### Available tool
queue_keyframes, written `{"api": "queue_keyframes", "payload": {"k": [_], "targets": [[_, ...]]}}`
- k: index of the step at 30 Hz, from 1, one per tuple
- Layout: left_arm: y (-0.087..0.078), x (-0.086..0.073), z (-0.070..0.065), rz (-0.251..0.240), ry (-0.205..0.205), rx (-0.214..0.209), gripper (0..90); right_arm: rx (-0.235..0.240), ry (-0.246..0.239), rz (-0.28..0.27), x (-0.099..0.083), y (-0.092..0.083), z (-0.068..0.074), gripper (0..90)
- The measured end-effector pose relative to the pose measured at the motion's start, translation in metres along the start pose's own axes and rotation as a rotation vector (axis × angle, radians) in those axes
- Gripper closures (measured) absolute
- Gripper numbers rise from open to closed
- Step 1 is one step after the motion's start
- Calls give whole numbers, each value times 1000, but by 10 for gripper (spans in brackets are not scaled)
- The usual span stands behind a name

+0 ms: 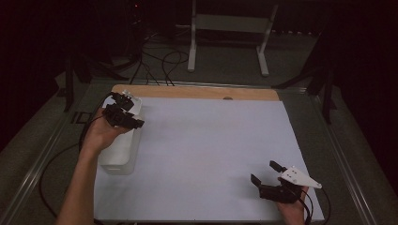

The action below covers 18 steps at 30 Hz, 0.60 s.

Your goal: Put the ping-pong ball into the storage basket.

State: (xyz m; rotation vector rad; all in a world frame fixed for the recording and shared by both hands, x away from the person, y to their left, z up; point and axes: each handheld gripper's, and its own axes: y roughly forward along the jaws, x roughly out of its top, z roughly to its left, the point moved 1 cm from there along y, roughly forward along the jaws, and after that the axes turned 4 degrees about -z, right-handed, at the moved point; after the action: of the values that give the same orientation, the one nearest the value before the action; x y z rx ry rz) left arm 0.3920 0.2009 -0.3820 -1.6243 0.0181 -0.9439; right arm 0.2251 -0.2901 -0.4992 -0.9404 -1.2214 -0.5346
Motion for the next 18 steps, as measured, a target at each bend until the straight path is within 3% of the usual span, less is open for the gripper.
{"api": "queue_keyframes", "payload": {"k": [18], "targets": [[-2, -6, 7, 5, -16, 17, 512, -1, 1, 2, 0, 0, 0, 84]]}}
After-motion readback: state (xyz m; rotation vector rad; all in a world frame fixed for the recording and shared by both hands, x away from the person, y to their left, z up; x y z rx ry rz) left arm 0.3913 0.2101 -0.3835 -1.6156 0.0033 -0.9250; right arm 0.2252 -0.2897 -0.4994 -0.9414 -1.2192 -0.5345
